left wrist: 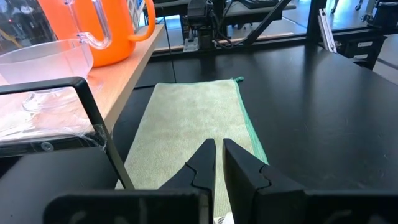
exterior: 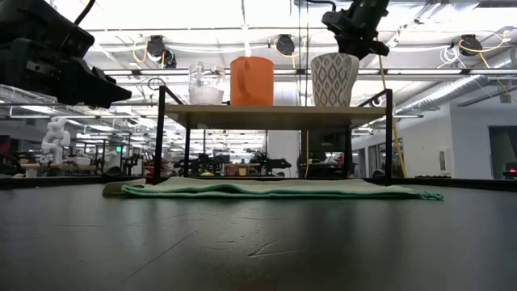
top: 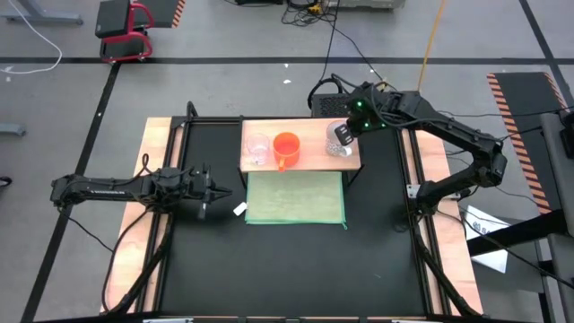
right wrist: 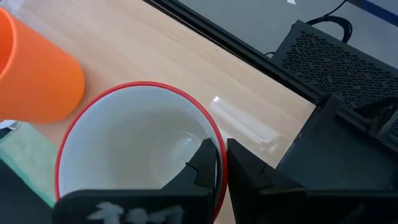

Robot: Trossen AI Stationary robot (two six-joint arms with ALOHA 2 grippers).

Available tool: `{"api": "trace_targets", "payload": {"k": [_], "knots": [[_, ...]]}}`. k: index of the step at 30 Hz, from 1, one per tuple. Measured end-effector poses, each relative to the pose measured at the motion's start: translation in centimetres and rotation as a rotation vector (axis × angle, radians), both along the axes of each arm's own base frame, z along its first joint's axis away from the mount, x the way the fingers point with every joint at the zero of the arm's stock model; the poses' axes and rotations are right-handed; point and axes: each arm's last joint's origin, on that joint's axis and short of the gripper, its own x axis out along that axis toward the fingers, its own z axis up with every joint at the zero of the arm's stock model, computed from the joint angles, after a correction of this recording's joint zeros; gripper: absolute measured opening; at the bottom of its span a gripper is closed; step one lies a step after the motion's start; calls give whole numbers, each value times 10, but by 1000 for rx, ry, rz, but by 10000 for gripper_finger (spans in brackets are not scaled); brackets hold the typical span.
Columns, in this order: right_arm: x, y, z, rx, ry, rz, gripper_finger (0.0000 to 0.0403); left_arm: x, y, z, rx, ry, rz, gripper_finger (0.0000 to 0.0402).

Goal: Stack small to large cups/mugs on shelf
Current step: Put the gray patterned mug on the shelf

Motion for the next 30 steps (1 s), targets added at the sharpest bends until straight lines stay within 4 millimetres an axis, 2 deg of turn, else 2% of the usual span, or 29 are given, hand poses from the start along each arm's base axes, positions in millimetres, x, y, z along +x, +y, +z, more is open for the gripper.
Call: {"api": "trace_targets", "payload": {"k": [11, 19, 26, 30], "knots": [[2, 3, -18, 20, 25, 9, 9, 0, 0, 0, -4, 1, 0, 33], [3, 3, -18, 9, 16, 22, 9, 0, 0, 0, -8, 1, 1, 33], [0, 4, -16, -1, -2, 28, 51, 0, 0, 0, -8, 1, 1, 33], [-4, 6, -11, -11, -22, 29, 62, 0, 0, 0, -8, 1, 1, 33]]}}
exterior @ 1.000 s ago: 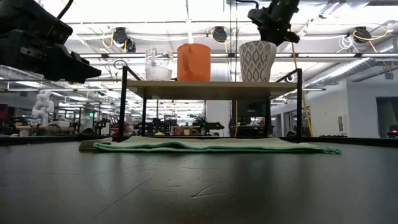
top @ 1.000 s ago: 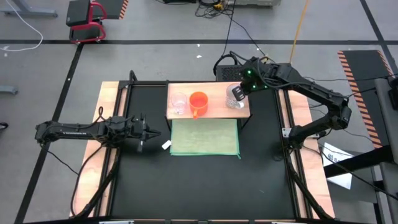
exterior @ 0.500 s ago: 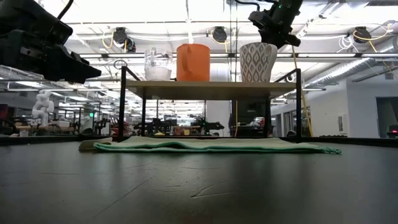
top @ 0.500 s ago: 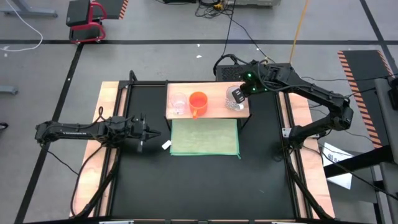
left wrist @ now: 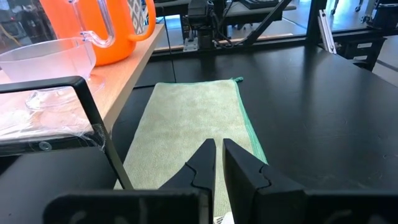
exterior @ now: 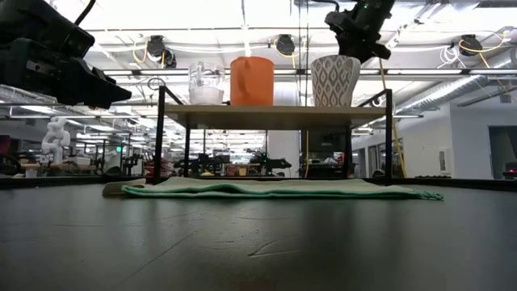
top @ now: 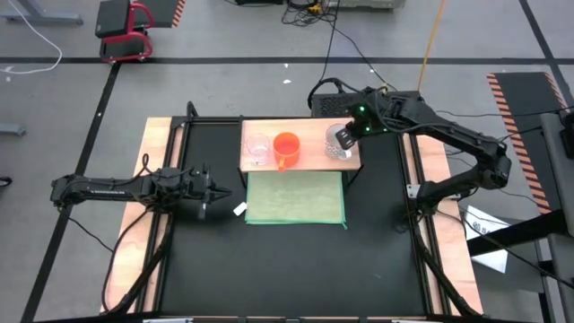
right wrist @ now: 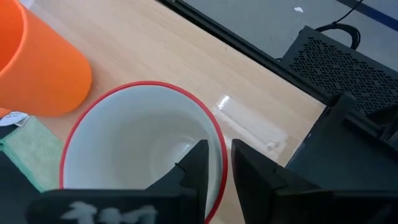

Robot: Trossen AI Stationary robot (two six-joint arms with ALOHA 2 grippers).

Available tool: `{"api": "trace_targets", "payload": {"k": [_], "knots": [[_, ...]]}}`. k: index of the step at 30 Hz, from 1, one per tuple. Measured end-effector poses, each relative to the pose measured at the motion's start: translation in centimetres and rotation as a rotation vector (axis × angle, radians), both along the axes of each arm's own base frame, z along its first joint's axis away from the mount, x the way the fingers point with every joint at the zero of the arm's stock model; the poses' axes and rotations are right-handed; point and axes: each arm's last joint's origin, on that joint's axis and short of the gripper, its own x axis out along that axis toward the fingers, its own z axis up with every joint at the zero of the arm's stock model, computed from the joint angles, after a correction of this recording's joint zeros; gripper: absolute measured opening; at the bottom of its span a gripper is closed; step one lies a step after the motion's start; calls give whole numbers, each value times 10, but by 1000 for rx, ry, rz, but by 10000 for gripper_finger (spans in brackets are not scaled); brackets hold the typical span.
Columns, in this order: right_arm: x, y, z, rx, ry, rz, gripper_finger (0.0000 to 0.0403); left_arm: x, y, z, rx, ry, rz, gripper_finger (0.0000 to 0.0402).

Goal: Stack small to large cups/mugs on shelf
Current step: Put the gray patterned mug on the shelf, then return to Home Position

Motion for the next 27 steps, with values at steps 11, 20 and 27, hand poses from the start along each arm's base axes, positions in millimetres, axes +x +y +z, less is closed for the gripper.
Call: {"api": "trace_targets", "payload": {"k": [11, 20, 27], "knots": [[-11, 8, 19, -37, -118, 57, 65, 0, 0, 0, 1, -3, 0, 33], [-60, 36, 54, -178, -200, 163, 63, 1, 0, 3, 2, -28, 1, 33], [-94, 71, 50, -282, -179, 392, 6, 1, 0, 5, 3, -52, 1, 33]]}}
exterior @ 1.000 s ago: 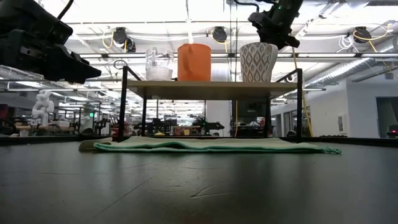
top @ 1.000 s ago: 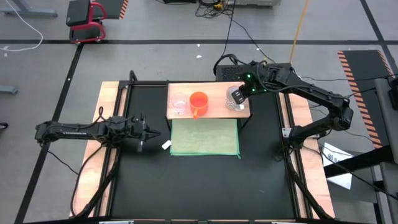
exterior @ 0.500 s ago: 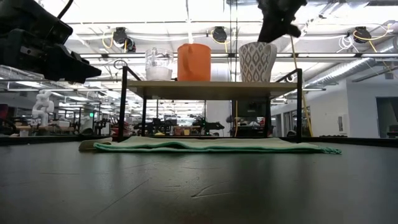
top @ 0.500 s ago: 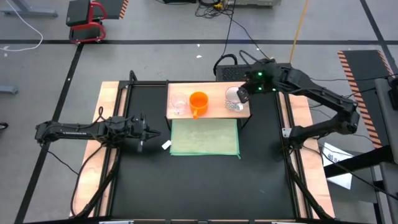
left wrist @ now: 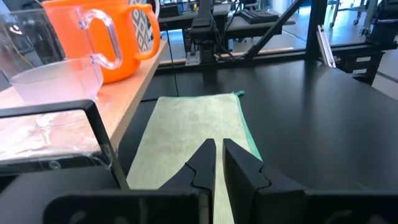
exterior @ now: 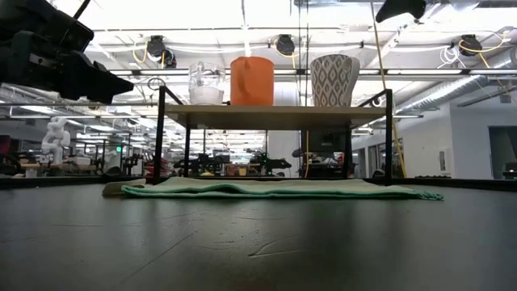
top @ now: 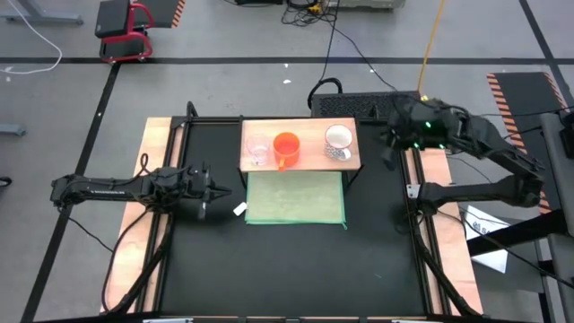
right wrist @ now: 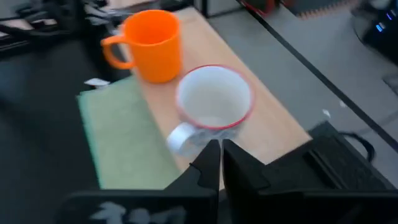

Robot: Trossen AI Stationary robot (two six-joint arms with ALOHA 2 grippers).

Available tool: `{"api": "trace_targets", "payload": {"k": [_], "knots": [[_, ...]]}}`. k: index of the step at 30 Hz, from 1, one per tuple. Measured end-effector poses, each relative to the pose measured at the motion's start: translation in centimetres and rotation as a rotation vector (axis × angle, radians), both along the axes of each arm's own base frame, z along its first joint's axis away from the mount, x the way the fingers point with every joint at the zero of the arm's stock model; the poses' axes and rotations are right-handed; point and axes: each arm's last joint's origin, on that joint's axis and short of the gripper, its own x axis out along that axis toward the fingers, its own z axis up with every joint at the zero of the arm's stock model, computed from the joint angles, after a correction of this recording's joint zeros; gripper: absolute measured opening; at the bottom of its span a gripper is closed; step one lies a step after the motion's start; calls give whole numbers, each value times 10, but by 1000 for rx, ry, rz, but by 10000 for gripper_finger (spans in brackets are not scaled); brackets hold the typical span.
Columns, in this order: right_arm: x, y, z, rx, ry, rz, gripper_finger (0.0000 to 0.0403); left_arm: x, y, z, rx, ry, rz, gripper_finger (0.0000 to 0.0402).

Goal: Stack small to large cups/mugs on shelf
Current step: Return to Home Position

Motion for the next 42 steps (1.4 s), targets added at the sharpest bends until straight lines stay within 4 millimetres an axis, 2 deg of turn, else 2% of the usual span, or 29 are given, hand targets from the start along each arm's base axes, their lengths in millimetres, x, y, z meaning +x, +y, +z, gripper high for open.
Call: {"api": "trace_targets", "payload": {"k": [4, 8, 19, 30, 37, 42], "knots": [[-9, 16, -21, -35, -80, 94, 1, 0, 0, 2, 6, -19, 0, 33], [-15, 28, -51, -65, -132, 189, 1, 0, 0, 3, 21, -35, -2, 33], [-38, 44, -117, -78, -277, 328, 0, 1, -1, 5, 36, -57, -31, 33], [-37, 56, -156, -98, -290, 478, 0, 1, -1, 6, 35, -68, -30, 32], [-36, 64, -167, -83, -285, 548, 0, 1, -1, 6, 12, -67, -28, 32], [-33, 68, -169, -75, -371, 564, 0, 1, -1, 4, 7, -45, -30, 32]]}}
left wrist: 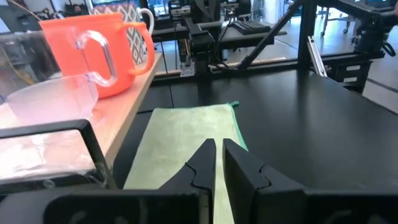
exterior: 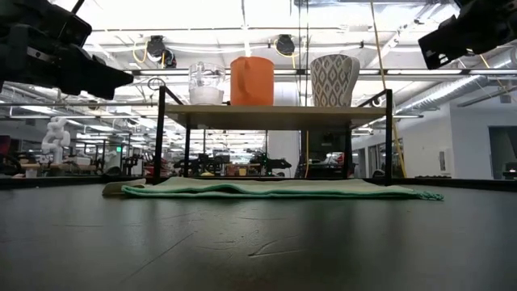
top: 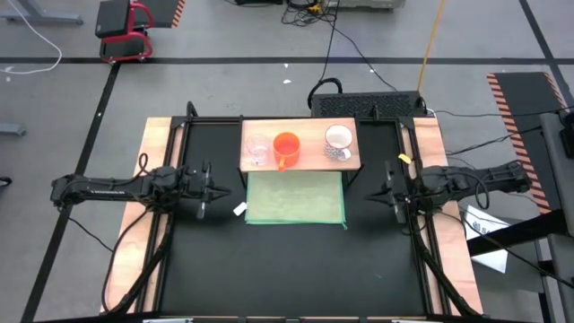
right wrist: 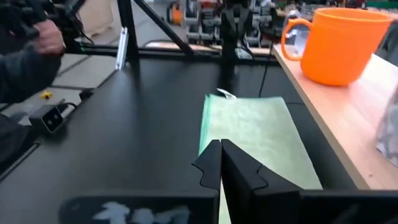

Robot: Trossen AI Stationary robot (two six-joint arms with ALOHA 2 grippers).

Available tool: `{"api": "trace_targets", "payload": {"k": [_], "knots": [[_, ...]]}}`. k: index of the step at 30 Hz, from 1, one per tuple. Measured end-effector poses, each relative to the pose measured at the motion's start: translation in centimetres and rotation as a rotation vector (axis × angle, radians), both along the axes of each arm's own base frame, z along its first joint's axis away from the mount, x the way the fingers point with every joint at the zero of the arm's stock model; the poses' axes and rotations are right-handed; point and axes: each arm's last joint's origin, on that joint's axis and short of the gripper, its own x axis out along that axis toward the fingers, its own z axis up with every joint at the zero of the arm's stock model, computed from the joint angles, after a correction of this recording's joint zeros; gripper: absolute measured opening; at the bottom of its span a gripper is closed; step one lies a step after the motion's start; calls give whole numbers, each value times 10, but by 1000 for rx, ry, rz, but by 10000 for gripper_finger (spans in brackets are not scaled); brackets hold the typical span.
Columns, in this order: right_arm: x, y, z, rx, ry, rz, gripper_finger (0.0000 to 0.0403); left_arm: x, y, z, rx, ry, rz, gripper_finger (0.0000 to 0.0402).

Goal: Stack small to large cups/mugs on shelf
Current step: Return to Home Position

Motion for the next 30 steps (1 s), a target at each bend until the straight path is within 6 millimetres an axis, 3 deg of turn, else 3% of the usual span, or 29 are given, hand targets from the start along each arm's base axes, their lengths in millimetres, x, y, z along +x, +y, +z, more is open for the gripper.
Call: {"api": "trace_targets", "payload": {"k": [14, 27, 30], "knots": [[4, 3, -40, 17, -134, 20, 0, 0, -5, 3, 13, -33, -106, 33], [7, 3, -66, -9, -208, 23, 0, 0, -5, 2, 18, -24, -106, 33], [7, 2, -62, -11, -266, 14, 0, 0, -5, 1, 19, -15, -105, 33]]}}
